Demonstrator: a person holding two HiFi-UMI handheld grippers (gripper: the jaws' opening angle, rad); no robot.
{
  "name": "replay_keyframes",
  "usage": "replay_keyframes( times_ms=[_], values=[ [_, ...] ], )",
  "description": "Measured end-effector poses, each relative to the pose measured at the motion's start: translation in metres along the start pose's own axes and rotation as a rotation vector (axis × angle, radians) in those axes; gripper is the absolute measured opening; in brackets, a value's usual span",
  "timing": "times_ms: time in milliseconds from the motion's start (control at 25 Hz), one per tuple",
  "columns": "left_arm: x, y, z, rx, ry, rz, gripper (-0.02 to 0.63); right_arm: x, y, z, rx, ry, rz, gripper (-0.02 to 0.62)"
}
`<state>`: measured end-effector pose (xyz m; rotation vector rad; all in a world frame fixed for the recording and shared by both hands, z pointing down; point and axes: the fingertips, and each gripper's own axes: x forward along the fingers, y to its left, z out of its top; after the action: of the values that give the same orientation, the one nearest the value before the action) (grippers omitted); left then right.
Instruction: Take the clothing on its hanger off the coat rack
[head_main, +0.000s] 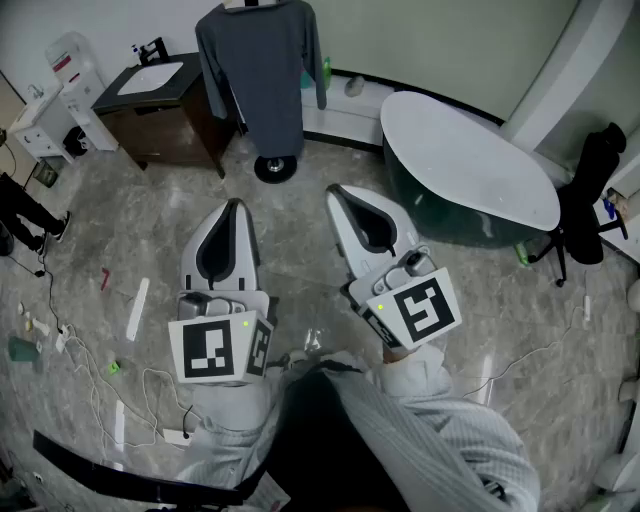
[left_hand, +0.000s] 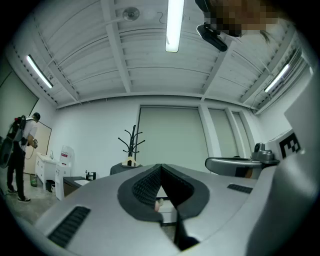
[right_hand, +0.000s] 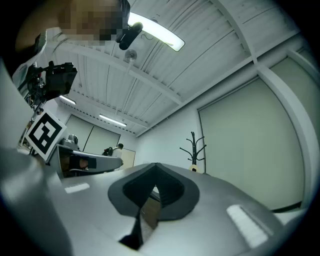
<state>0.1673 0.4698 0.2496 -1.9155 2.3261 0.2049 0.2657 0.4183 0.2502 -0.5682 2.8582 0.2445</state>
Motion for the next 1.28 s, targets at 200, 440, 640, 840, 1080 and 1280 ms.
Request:
replay_keyframes(
  times_ms=[200,440,640,840,1080,1280],
  values=[
    [0.004,-0.003,0.0,-0.003,0.01,-0.012,0.005,-0.001,-0.002,-0.001,0.015,0.011,-0.001,0.002],
    [0.008,-0.009,-0.009,-0.008,0.02,-0.022,0.005,-0.006,-0.009,-0.006,0.021,0.016,-0.017,0.002],
    [0.016,-0.019,-0.014,-0.008,0.022,-0.023,0.005,-0.011,-0.021,-0.01,0.023,0.019,-0.019,0.002],
    [0.02,-0.025,-0.028,-0.011,0.023,-0.001,0.005,-0.015,-0.029,-0.023,0.023,0.025,-0.005,0.002],
    [0.056,-0.019,-0.042,0.0,0.049,0.053,0.005,0.007,-0.065,-0.042,0.047,0.044,0.026,0.002],
    [0.109,0.022,-0.059,0.013,0.058,0.065,0.005,0.067,-0.086,-0.07,0.045,0.045,0.034,0.003]
  ],
)
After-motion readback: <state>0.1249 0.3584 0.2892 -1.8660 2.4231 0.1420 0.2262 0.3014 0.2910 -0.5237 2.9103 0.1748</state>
